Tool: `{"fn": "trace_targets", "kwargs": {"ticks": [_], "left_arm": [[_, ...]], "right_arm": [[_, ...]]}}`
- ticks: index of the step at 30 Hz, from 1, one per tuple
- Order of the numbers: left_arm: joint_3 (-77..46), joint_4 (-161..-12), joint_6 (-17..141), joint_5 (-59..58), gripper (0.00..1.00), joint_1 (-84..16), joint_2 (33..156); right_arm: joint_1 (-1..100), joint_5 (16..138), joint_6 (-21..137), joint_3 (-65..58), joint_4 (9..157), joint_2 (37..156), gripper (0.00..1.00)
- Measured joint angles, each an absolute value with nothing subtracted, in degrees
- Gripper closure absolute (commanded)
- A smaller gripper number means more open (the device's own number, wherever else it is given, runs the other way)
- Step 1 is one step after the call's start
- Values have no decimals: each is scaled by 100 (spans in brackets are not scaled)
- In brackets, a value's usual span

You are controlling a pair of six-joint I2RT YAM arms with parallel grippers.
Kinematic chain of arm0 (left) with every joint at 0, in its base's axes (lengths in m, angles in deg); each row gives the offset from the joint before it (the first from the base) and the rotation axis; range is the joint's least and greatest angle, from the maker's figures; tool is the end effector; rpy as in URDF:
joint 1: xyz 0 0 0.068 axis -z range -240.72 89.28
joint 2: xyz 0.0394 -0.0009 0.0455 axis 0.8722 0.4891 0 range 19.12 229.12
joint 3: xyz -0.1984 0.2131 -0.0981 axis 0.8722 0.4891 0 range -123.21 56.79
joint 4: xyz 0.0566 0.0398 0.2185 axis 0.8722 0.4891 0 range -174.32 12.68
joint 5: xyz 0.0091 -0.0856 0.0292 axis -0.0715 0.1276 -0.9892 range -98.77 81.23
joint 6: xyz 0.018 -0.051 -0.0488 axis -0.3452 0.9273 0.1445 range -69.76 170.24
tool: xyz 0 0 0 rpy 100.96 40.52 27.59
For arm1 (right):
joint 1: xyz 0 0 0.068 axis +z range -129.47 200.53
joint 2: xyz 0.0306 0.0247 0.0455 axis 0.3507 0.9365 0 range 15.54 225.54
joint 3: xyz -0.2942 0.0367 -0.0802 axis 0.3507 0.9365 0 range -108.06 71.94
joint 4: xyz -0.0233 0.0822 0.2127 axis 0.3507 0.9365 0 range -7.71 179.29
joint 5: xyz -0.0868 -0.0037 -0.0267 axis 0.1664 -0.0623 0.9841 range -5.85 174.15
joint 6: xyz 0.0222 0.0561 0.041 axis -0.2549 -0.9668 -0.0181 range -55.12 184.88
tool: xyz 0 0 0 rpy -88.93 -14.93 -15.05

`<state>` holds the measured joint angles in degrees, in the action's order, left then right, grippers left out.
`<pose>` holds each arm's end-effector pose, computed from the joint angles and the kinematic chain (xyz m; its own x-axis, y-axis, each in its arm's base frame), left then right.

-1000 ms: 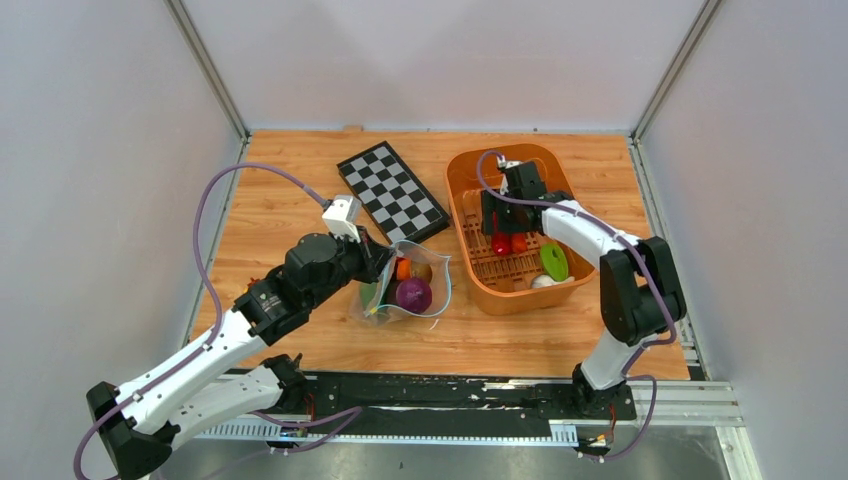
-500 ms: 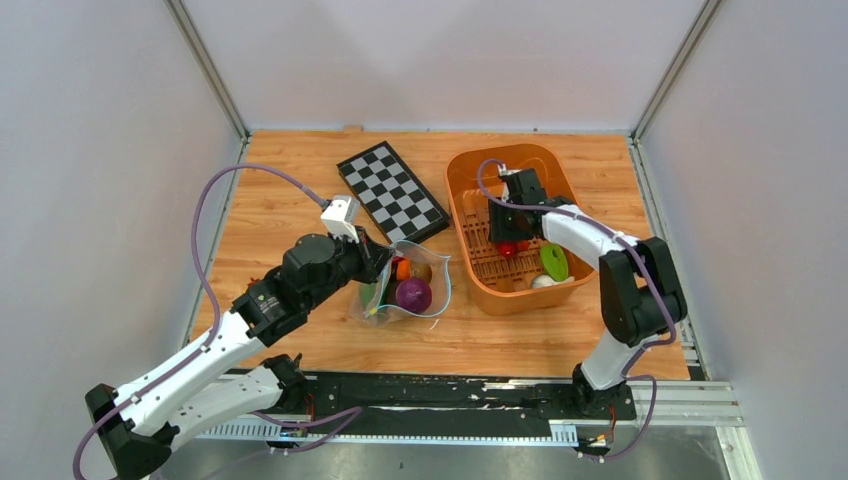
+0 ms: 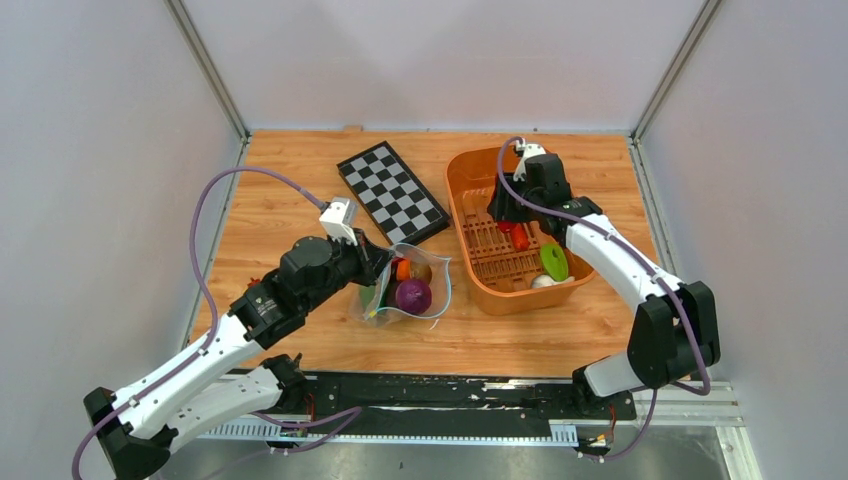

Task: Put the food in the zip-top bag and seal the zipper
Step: Place the fake vegetable in the zipper food storage bag.

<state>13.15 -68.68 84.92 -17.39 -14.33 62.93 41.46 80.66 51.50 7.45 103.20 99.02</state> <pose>0.1053 -0.0974 0.3437 -0.5052 -0.2851 -0.8146 0.4001 0.7589 -0.5138 0.2859 0.1132 0.3128 -0.6756 -0.0110 -0.7372 -0.2506 0.9438 0.2156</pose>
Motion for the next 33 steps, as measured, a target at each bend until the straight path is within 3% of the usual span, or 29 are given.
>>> {"fn": "trace_targets", "kwargs": {"ticks": [9,16,23,33], "left_arm": [[1311,-7051,8455,-1680,100,-1433,6372],[1322,-7100,8442,-1525,100,-1433,6173],[1778,-7213,8496,-1470,100,-1433,5502],[2382,-7471,8608,-1392,100,-1433,5144]], "right_arm": [[4146,7675,4391,1068,10108,9530,67],[4342,6969,3886,2076,9881,7600,65],[5564,6372,3611,2696,9111,5896,64],[7079,6152,4232,2784,9356,6709,65]]}}
